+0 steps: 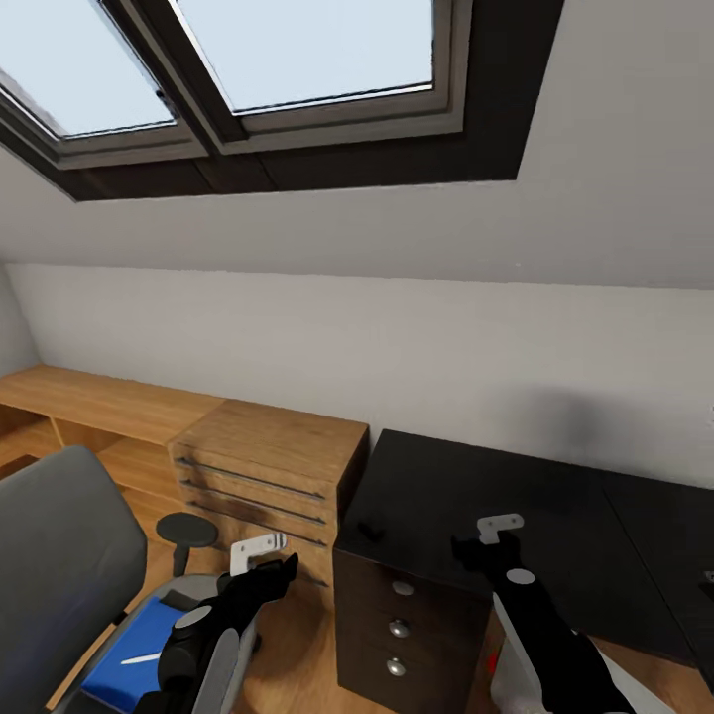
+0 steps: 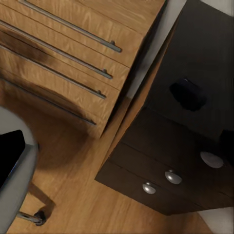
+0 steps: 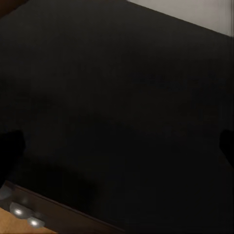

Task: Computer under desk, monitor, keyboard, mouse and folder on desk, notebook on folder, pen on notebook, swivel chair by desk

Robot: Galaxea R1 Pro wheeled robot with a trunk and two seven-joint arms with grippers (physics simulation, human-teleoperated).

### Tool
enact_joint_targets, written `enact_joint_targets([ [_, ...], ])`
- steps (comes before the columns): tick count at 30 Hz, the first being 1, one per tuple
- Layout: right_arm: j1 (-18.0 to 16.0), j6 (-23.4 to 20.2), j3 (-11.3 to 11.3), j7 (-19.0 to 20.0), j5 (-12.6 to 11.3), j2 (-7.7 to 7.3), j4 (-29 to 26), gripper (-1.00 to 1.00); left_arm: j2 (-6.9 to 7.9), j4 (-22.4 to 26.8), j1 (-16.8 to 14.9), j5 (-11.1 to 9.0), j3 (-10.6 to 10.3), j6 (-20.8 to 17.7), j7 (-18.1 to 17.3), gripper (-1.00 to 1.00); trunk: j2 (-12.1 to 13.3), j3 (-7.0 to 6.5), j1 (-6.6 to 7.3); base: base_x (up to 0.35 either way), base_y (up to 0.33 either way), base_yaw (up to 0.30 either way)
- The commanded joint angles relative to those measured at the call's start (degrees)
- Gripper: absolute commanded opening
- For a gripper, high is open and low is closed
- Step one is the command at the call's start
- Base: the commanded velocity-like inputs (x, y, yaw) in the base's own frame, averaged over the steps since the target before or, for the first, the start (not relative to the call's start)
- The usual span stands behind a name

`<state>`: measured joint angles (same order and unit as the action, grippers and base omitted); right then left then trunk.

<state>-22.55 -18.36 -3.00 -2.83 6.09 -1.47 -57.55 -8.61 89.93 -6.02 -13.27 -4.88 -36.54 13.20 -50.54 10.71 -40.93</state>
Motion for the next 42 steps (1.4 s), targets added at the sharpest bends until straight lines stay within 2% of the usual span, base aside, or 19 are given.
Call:
enact_joint_targets([
  [1, -0.04, -0.45, -0.24, -0.24, 0.59, -0.03, -0.04, 1.00, 0.00, 0.07, -0.04, -0.61, -0.04, -0.20, 0.51, 1.00, 0.35, -0.10, 0.22, 0.000, 0.000, -0.014],
  [9, -0.04, -0.45, -0.28, -0.11, 0.31, 0.02, -0.03, 1.00, 0.00, 0.07, -0.04, -0.61, -0.04, -0.20, 0.51, 1.00, 3.56, -1.54, 1.97, 0.000, 0.000, -0.004],
  [11, -0.04, -0.48, -0.33, -0.12, 0.31, 0.43, 0.12, 1.00, 0.00, 0.07, -0.04, -0.61, -0.04, -0.20, 0.51, 1.00, 4.36, -1.90, 2.41, 0.000, 0.000, 0.000],
  [12, -0.04, -0.38, -0.22, -0.15, 0.40, 1.42, 0.56, 1.00, 0.00, 0.07, -0.04, -0.61, -0.04, -0.20, 0.51, 1.00, 4.76, -2.08, 2.63, 0.000, 0.000, 0.000],
  [17, -0.04, -0.21, -0.01, -0.11, 0.49, 1.41, 0.59, 1.00, 0.00, 0.07, -0.04, -0.61, -0.04, -0.20, 0.51, 1.00, 6.77, -2.98, 3.73, 0.000, 0.000, 0.000],
  [31, -0.04, -0.18, 0.00, 0.02, 0.50, 1.38, 0.58, 1.00, 0.00, 0.07, -0.04, -0.61, -0.04, -0.20, 0.51, 1.00, 12.38, -5.49, 6.80, 0.000, 0.000, -0.235],
  [42, -0.04, -0.18, 0.16, -0.15, 0.50, 1.38, 0.51, 1.00, 0.00, 0.07, -0.04, -0.69, -0.04, -0.20, 0.51, 1.00, 12.38, -5.49, 6.80, 0.000, 0.000, -0.292],
])
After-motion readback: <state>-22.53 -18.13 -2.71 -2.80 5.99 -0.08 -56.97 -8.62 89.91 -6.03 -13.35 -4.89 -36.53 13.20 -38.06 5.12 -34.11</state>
